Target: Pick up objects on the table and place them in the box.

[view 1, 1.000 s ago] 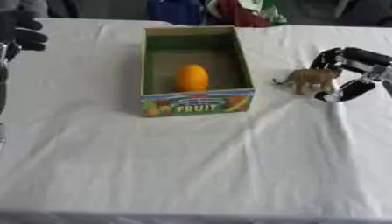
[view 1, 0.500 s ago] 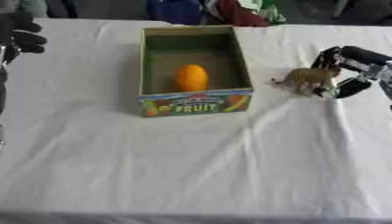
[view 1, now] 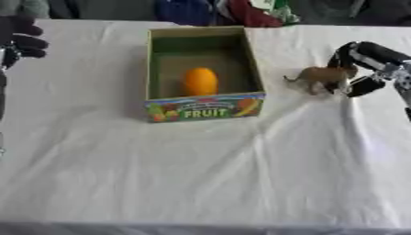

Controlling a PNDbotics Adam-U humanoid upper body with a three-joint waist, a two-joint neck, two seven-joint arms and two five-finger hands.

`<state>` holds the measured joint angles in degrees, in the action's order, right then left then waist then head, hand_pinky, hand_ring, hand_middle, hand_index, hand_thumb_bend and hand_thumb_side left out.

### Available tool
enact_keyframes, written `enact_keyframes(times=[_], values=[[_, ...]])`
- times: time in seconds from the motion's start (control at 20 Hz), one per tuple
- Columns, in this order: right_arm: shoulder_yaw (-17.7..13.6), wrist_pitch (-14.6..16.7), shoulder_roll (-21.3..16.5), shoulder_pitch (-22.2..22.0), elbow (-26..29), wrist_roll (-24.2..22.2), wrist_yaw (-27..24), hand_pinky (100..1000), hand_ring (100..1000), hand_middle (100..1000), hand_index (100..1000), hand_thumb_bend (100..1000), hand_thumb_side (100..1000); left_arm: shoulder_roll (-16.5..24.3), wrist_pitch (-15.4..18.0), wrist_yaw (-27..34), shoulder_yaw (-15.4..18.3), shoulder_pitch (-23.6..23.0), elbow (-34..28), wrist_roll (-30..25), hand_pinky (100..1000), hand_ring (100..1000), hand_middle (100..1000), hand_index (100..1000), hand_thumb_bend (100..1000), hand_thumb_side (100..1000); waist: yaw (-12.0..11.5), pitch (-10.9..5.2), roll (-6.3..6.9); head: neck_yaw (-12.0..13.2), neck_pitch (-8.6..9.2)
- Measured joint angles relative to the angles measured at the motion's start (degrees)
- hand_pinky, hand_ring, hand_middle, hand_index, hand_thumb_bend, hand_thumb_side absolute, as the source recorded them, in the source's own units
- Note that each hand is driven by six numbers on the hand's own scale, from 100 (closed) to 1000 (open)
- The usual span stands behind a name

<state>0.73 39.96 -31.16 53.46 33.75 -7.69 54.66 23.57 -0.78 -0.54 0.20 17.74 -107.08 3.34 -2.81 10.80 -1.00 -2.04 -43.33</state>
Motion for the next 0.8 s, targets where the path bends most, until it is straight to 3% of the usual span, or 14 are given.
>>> enact_keyframes(times=[0.45, 0.8], values=[[0.0, 0.92, 0.3, 0.58, -0.06, 2.1, 0.09, 483, 492, 477, 526, 199, 117, -0.4, 0.11, 0.03, 0.0, -0.05, 0.0, -0.2, 667, 650, 633, 762, 504, 905, -0.12, 0.0, -0.16, -0.15, -0.43], [0.4, 3.1, 0.31, 3.89, 3.57, -0.33, -6.92, 491, 484, 469, 510, 187, 100, -0.41, 0.11, 0.04, -0.02, -0.15, 0.02, -0.48, 669, 653, 633, 753, 498, 908, -0.06, -0.03, -0.52, -0.18, -0.45]])
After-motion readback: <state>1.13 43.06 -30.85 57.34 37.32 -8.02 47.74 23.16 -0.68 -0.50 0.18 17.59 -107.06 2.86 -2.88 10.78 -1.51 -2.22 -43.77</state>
